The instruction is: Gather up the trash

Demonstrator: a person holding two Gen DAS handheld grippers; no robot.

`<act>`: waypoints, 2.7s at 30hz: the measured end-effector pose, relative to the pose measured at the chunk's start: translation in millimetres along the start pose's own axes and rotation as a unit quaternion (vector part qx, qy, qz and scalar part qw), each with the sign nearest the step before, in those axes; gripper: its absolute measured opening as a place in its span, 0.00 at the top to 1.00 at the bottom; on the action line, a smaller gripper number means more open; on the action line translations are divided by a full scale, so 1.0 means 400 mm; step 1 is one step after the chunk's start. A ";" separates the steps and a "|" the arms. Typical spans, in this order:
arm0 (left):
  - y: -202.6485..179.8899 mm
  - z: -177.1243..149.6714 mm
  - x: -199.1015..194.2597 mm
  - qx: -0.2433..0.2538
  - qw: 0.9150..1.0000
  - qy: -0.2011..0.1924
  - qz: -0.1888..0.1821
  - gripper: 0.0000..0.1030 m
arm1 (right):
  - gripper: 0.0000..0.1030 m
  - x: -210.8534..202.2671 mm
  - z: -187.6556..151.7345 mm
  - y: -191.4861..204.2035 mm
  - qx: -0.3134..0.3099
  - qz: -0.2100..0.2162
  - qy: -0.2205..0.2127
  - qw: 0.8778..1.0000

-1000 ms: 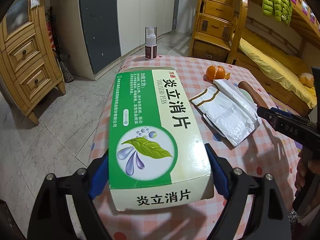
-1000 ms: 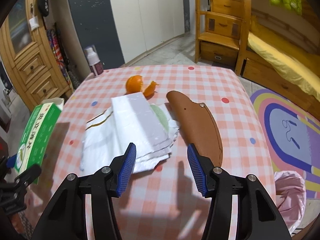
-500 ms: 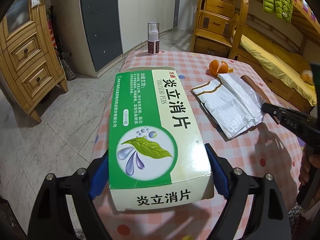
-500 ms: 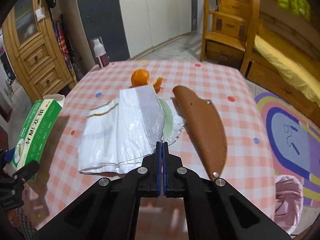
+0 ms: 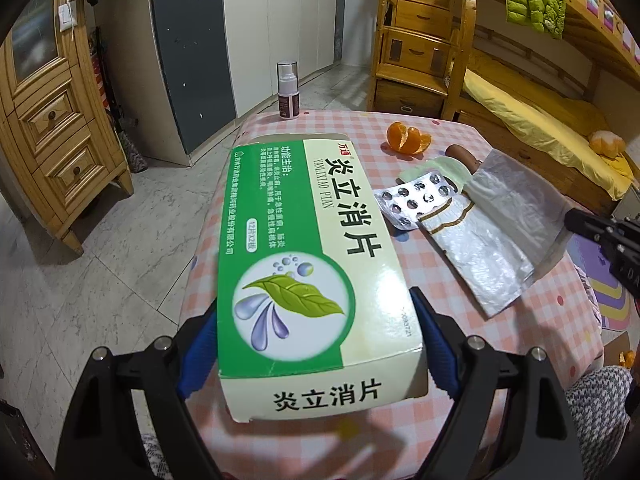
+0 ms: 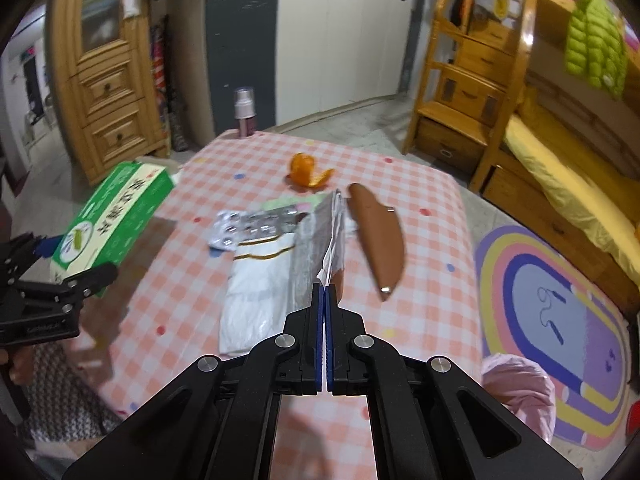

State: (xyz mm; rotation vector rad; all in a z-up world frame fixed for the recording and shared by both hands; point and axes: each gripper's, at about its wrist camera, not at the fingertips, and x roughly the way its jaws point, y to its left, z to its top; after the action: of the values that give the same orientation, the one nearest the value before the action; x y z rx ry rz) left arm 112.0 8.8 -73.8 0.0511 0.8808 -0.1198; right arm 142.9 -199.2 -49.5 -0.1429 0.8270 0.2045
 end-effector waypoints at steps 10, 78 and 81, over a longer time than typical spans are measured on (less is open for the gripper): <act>0.062 -0.030 -0.029 -0.018 1.000 0.000 0.022 0.19 | 0.71 0.057 -0.015 0.193 -0.063 0.092 0.022 0.993; -0.975 -0.015 0.021 0.293 0.907 -0.023 -0.302 0.08 | 0.92 -0.254 -0.533 -0.652 0.377 -0.182 0.014 0.908; -0.956 0.002 0.024 0.280 0.913 -0.030 -0.296 0.07 | 0.84 -0.210 -0.537 -0.676 0.380 -0.173 0.024 0.908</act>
State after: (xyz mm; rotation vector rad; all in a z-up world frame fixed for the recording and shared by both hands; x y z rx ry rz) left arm 70.7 -371.4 -78.7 0.3143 0.7539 -0.9385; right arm -2.2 -516.3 -118.3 0.4420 0.8644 -0.4653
